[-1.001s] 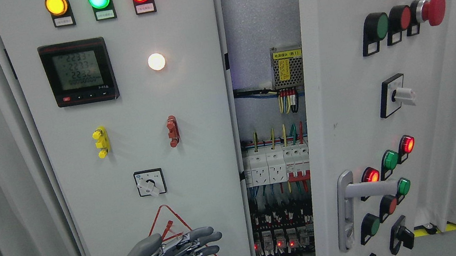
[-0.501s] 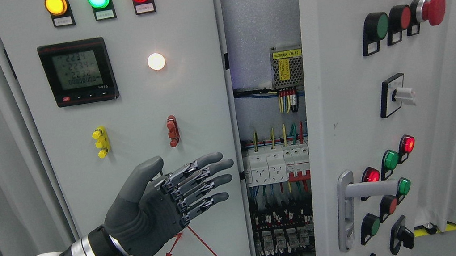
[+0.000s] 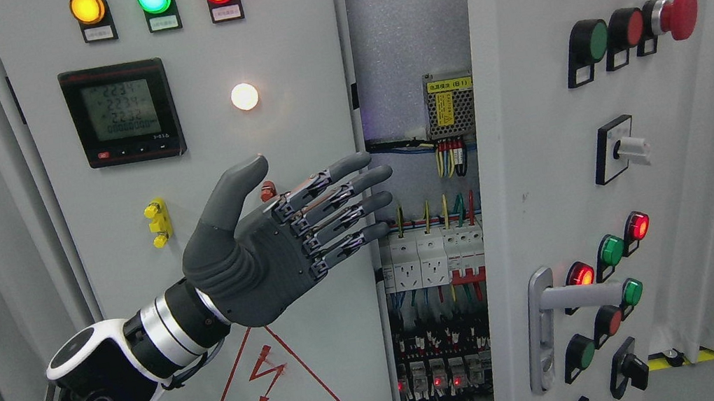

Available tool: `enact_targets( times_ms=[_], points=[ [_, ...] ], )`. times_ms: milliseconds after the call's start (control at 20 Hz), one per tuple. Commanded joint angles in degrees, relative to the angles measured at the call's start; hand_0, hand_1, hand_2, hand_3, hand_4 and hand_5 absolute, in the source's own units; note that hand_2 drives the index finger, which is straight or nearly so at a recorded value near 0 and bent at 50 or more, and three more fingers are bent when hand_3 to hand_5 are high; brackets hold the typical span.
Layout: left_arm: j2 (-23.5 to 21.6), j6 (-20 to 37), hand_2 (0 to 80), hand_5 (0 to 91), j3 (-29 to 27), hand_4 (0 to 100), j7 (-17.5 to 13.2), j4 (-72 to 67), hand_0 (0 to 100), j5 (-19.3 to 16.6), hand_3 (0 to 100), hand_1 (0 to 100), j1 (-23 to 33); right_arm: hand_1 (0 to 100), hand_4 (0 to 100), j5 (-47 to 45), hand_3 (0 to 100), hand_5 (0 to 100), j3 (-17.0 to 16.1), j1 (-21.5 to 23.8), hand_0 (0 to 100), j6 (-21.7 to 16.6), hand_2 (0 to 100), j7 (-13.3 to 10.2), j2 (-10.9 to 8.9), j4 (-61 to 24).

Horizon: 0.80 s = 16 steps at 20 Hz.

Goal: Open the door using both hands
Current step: 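Raise the left hand and reach fingers into the gap between doors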

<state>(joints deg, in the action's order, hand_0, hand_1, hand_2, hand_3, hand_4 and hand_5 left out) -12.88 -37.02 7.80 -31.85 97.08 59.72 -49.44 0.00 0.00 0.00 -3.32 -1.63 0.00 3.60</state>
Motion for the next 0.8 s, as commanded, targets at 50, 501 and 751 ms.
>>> enact_targets(
  times_ms=[50, 501, 751],
  points=[
    [1.72, 0.98, 2.9, 0.0, 6.33, 3, -0.23, -7.33, 29, 3.56, 3, 0, -3.90, 0, 0, 0.00, 0, 0, -0.09, 0.17, 22, -0.02, 0, 0.04, -0.17, 0.00],
    [-6.36, 13.71, 2.9, 0.0, 23.20, 3, -0.41, -12.08, 29, 13.57, 3, 0, -14.88, 0, 0, 0.00, 0, 0, -0.09, 0.17, 22, -0.02, 0, 0.04, -0.17, 0.00],
    [-5.93, 14.87, 2.9, 0.0, 28.31, 3, -0.41, -14.46, 29, 14.38, 3, 0, -17.62, 0, 0, 0.00, 0, 0, -0.09, 0.17, 22, -0.02, 0, 0.04, -0.17, 0.00]
  ],
)
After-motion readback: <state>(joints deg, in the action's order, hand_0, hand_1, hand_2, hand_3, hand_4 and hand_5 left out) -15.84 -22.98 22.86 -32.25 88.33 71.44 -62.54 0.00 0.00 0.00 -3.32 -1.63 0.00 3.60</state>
